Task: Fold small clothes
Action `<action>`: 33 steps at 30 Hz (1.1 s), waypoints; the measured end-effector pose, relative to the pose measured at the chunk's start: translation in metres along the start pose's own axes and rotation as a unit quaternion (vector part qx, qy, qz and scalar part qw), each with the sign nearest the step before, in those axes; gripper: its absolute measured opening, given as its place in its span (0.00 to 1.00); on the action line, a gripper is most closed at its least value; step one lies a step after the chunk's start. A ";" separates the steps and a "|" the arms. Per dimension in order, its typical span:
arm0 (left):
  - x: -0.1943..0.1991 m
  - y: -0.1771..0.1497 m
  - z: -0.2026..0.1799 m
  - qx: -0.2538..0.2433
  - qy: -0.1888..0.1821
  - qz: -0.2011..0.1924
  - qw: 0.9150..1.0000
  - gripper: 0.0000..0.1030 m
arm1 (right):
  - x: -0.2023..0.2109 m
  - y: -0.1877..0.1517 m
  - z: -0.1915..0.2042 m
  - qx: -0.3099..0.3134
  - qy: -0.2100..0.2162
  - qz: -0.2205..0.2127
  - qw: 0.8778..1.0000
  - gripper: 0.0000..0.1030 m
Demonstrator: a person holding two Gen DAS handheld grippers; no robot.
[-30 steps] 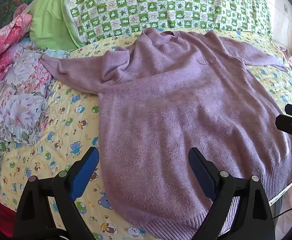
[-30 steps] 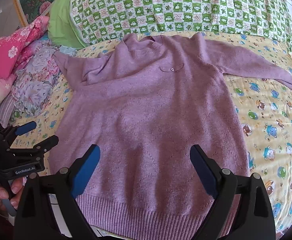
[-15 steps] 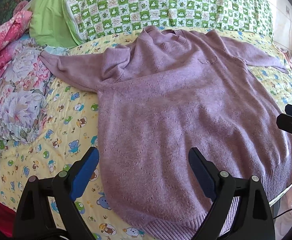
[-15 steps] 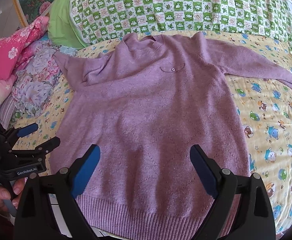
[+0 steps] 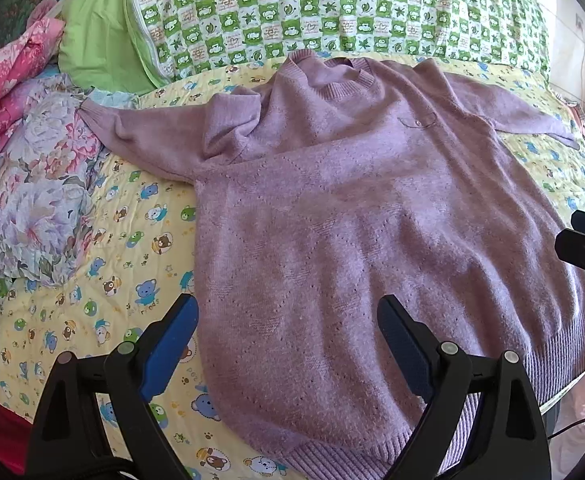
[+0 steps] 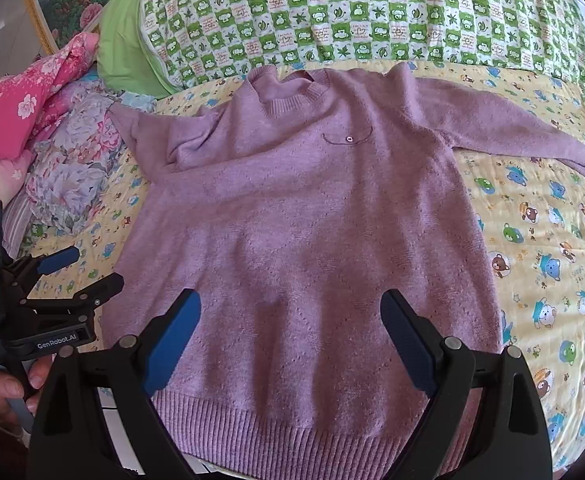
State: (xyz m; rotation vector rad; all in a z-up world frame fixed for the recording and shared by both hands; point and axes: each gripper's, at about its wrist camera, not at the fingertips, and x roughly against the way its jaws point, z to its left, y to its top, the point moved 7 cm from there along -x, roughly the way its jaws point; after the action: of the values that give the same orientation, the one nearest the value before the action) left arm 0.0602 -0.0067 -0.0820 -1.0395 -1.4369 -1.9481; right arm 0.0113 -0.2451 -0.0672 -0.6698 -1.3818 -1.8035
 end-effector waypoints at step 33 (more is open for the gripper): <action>-0.021 0.007 -0.001 0.006 -0.017 0.015 1.000 0.89 | -0.011 0.010 -0.007 -0.030 0.013 0.006 0.999 0.89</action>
State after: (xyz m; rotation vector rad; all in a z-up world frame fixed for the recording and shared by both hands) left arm 0.0779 -0.0114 -0.0953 -1.0871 -1.4414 -1.9066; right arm 0.0264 -0.2505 -0.0724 -0.6819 -1.3090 -1.8437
